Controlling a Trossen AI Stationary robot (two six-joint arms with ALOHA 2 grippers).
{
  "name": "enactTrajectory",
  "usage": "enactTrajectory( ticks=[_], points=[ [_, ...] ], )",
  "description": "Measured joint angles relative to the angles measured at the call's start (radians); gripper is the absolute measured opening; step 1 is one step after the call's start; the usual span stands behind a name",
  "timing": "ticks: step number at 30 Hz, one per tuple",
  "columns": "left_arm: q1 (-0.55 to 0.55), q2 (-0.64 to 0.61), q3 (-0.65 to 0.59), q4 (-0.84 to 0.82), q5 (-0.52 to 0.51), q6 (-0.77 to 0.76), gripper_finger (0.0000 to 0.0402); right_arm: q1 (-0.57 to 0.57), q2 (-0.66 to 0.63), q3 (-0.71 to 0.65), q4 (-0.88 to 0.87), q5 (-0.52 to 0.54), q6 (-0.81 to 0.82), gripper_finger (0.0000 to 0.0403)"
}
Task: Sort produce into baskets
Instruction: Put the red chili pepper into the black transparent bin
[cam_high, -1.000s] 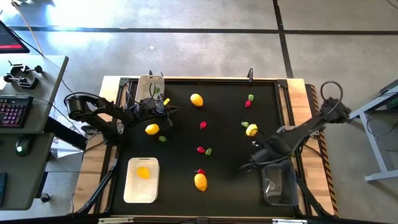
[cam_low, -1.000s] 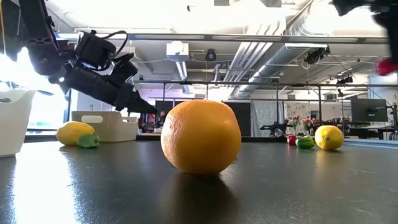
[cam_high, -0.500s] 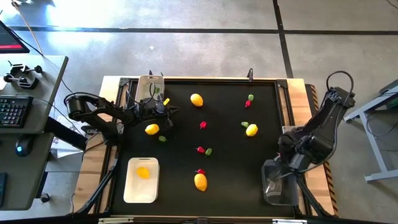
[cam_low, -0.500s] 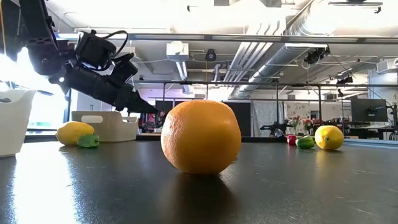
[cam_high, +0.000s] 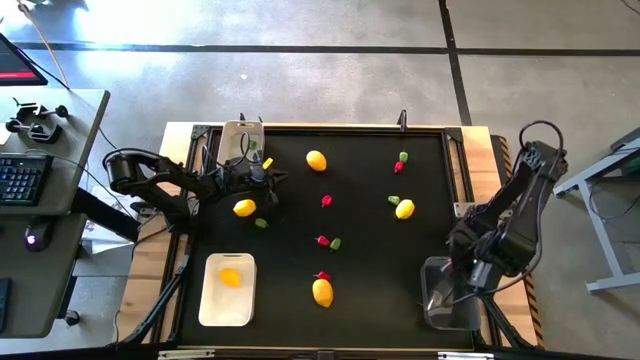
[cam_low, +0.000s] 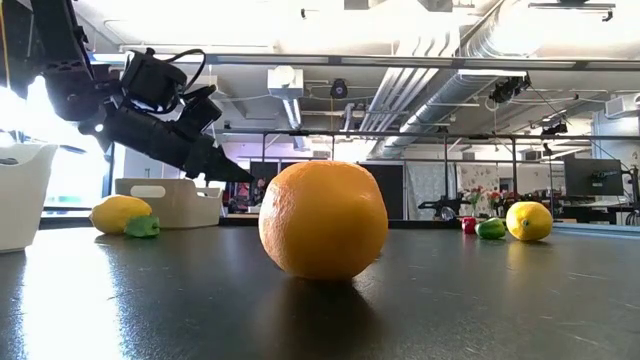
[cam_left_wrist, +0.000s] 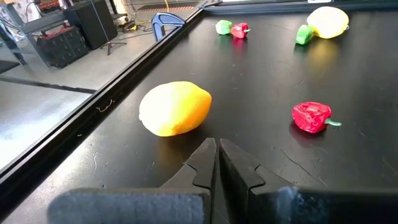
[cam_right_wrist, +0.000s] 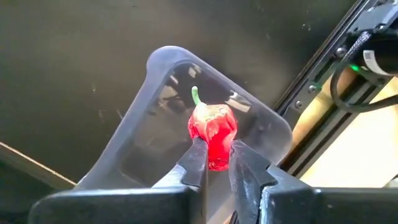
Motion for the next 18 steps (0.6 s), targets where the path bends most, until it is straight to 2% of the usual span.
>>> enactTrajectory(
  ticks=[14, 18],
  points=[
    [0.0, 0.0, 0.013, 0.001, 0.0, 0.043, 0.0007, -0.003, 0.142, 0.0, 0.1, 0.005, -0.068, 0.0041],
    [0.0, 0.0, 0.016, 0.0, 0.0, 0.043, 0.0007, -0.003, 0.196, 0.0, 0.107, 0.005, -0.13, 0.0041]
  ],
)
